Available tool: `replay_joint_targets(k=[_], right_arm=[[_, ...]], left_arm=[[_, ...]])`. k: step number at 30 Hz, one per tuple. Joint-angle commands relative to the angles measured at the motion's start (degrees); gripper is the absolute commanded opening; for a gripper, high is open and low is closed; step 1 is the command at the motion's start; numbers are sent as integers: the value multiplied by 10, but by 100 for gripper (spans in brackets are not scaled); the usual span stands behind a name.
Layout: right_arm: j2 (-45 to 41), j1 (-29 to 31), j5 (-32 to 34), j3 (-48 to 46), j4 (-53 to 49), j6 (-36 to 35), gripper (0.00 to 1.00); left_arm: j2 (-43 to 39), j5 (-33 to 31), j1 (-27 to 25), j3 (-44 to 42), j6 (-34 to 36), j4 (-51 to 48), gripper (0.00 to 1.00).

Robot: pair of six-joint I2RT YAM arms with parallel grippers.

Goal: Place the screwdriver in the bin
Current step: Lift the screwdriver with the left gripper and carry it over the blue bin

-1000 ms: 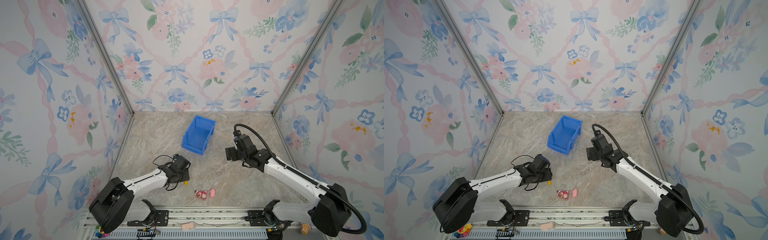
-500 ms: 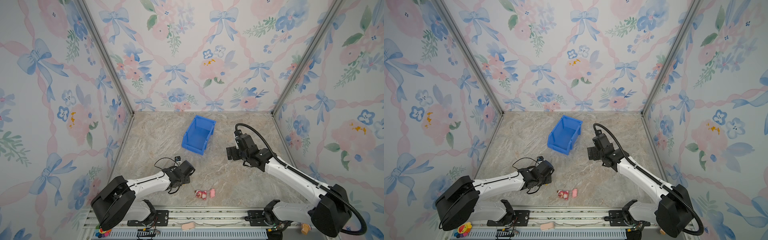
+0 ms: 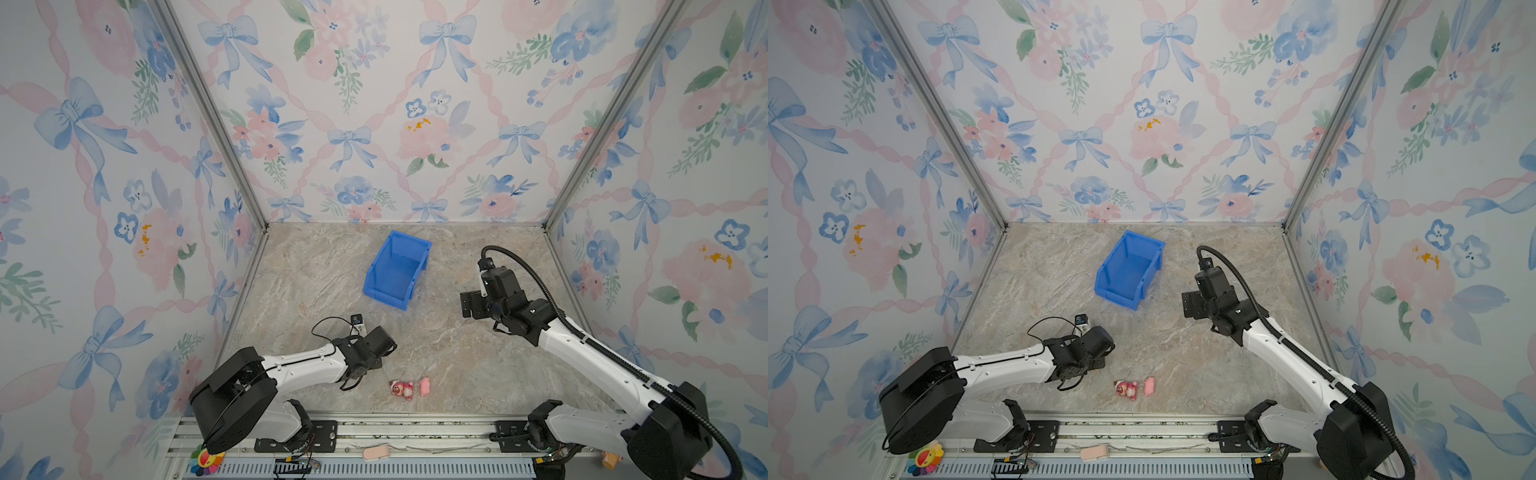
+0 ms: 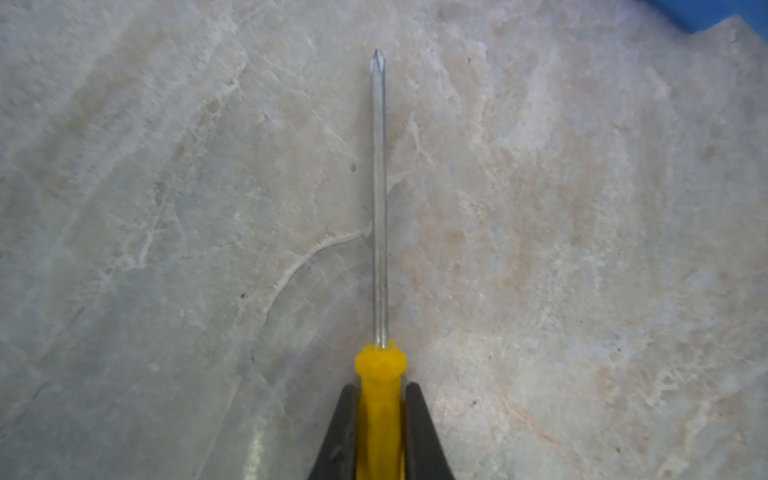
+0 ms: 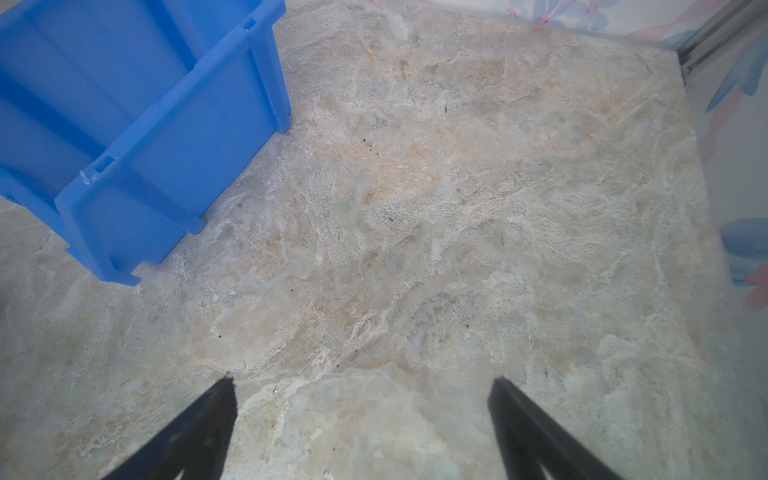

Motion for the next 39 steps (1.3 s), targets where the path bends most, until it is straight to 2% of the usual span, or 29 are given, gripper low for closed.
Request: replay_joint_targets(k=[1,7,9,18,23,29,33,39], right_arm=[[-12,-9,-17,-7,13,-14,97],[-21,-14,-39,-12,19,-9,97],[-19,-14,-27,-7,6,-5,97],[-32,-21,-24,-6,5,8,97],[-48,-25,-23,-10,13,4,97],[-64,-43,-48,-19,28,25,97],[-71,-48,-59,-24,47,38,97],[-59,-51,-63,-12,40,50,97]], left_arm=[[0,50,-9,-12,0,-62,0],[-56,24,-6,9,10,-62,0],[-64,19,2,24,24,-61,0],[-24,39,90,179,168,-60,0],[43,65,129,274,242,-60,0],[143,78,169,384,287,-52,0],[218,90,173,466,338,-51,0],[308,132,191,541,364,-51,0]])
